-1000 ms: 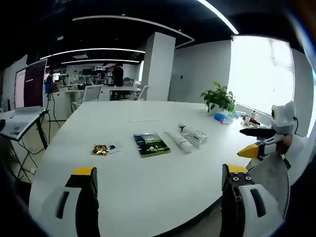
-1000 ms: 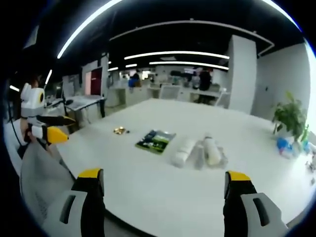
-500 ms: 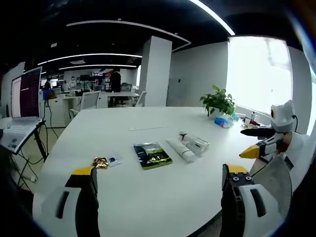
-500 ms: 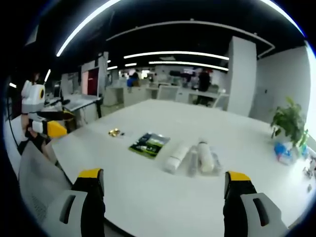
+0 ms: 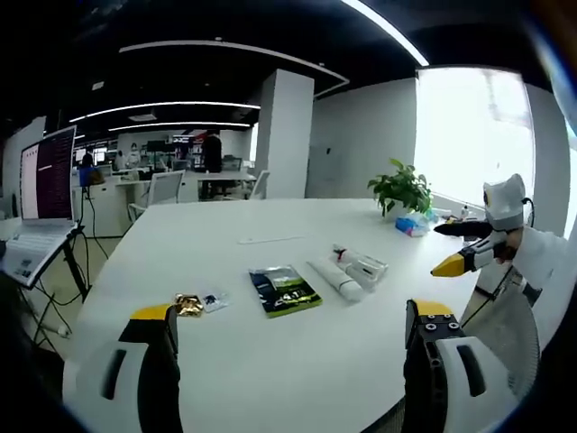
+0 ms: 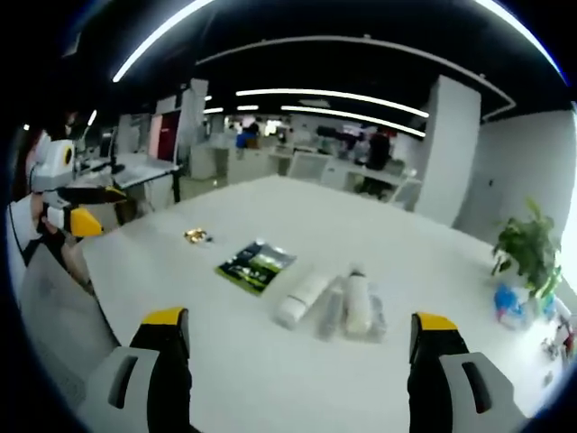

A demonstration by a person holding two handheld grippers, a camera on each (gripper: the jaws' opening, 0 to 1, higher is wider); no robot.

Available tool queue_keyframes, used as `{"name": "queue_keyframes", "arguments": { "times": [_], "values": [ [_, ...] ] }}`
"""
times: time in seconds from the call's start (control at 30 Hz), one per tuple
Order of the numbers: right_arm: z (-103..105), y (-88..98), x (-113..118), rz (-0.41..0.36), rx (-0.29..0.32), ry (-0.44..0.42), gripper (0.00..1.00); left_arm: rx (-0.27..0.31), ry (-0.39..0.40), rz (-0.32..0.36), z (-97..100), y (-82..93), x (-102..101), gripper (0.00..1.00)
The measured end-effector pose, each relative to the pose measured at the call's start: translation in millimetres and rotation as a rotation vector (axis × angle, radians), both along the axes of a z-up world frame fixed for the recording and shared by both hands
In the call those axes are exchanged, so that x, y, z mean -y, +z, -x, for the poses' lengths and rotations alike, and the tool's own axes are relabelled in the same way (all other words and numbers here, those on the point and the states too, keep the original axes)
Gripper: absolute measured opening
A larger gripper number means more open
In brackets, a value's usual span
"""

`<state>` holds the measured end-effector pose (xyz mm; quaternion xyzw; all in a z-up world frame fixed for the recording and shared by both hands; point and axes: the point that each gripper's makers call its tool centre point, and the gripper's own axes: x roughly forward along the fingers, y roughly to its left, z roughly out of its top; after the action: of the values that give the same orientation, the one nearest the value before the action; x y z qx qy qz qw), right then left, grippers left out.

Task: Arrange the skincare products in the storage area until every visible bottle or jar stands upright without overlapping.

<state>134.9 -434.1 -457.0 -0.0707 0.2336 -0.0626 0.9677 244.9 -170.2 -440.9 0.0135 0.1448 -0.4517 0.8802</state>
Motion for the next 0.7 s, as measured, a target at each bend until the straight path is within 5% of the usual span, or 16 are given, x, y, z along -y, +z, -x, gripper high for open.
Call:
{"name": "queue_keyframes", "arguments": {
  "times": [0.53, 0.7],
  "values": [
    [-37.9, -8.8, 38.7, 0.037, -0.095, 0.044, 1.0, -0.032, 0.007, -0.021, 1.9, -9.6, -1.3, 0.99],
    [-54.3, -17.7, 44.0, 0.015, -0.118, 0.069, 1.0, -0.045, 0.008, -0.042, -11.7, -20.1, 3.3, 0.99]
  ]
}}
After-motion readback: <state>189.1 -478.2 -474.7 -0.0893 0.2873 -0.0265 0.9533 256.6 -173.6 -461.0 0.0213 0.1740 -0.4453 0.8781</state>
